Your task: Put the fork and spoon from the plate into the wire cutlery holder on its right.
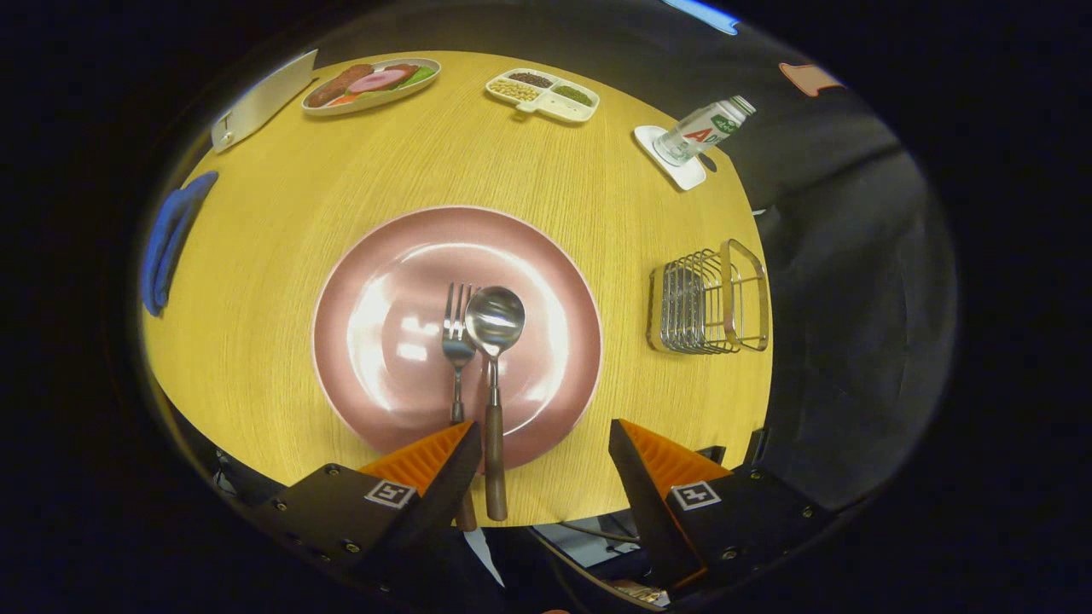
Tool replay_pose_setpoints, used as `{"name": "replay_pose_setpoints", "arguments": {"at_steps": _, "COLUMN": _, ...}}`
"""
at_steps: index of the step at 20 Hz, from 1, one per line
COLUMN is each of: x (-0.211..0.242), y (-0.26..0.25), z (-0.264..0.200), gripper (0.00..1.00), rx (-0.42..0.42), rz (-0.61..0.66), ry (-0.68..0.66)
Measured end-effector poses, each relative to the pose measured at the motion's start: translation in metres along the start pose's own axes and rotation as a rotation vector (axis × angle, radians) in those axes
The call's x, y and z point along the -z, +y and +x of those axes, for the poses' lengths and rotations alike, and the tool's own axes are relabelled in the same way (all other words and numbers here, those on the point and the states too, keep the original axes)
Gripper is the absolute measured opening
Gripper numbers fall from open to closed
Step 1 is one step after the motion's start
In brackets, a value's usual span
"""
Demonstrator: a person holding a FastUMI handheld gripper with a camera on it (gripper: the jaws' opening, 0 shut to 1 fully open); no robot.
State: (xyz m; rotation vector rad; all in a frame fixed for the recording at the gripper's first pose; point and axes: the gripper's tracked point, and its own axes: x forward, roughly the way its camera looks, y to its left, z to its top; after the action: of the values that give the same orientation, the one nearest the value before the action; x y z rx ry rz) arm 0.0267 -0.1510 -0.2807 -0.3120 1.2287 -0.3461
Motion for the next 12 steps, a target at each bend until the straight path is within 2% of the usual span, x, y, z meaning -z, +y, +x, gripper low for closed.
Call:
{"name": "replay_pose_setpoints", "arguments": {"at_steps": 9, "x": -0.001, "y": 0.007, "z": 0.028, "gripper": 0.92, "rx": -0.006, "rz": -0.074, "ry": 0.021}}
{"name": "replay_pose_setpoints", "arguments": {"at_steps": 12, "x": 0.000, "y": 0.010, "z": 0.031, "gripper": 0.79, "rx": 0.009, "rz": -0.108, "ry": 0.027}}
